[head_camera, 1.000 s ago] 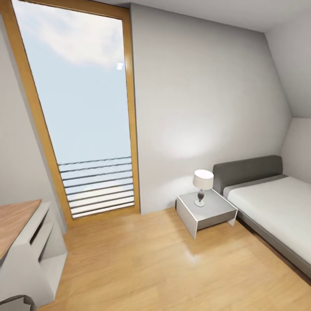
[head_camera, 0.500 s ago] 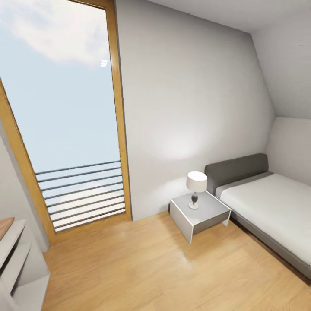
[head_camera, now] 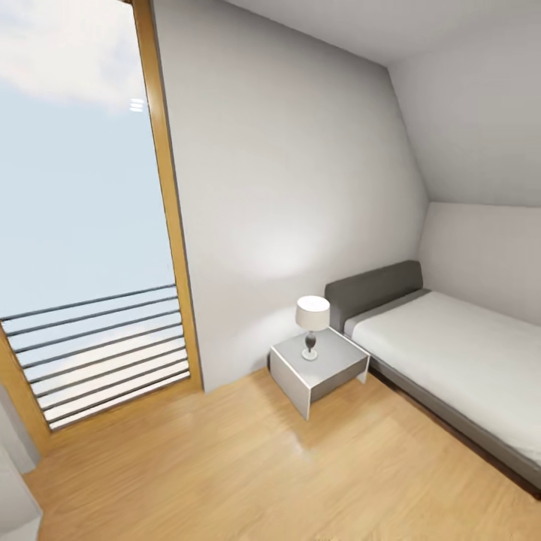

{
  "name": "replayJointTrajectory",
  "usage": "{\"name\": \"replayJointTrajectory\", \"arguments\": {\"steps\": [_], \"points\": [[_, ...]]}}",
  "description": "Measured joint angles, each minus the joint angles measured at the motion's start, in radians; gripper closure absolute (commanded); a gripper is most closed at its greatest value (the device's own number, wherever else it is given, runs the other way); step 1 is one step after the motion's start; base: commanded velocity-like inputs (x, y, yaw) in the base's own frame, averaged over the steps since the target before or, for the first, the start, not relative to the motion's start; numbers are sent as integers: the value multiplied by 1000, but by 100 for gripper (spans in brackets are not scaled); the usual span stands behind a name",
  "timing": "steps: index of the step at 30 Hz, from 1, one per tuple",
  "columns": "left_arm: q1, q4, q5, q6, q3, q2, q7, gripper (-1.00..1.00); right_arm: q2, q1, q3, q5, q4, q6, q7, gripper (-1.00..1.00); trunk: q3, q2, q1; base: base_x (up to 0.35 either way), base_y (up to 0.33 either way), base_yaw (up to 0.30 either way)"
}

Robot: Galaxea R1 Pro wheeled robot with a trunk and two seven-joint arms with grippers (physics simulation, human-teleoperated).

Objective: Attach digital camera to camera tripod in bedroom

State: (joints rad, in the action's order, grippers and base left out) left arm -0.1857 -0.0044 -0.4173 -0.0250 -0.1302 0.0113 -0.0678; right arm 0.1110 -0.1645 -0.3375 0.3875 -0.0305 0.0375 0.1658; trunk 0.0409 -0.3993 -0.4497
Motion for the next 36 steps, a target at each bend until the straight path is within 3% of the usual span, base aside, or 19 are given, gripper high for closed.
{"name": "replayJointTrajectory", "arguments": {"steps": [36], "points": [[0, -5, 3, 1, 0, -1, 0, 100, 1, 0, -2, 0, 1, 0, 0, -100, 0, 0, 0, 10, 0, -294]]}}
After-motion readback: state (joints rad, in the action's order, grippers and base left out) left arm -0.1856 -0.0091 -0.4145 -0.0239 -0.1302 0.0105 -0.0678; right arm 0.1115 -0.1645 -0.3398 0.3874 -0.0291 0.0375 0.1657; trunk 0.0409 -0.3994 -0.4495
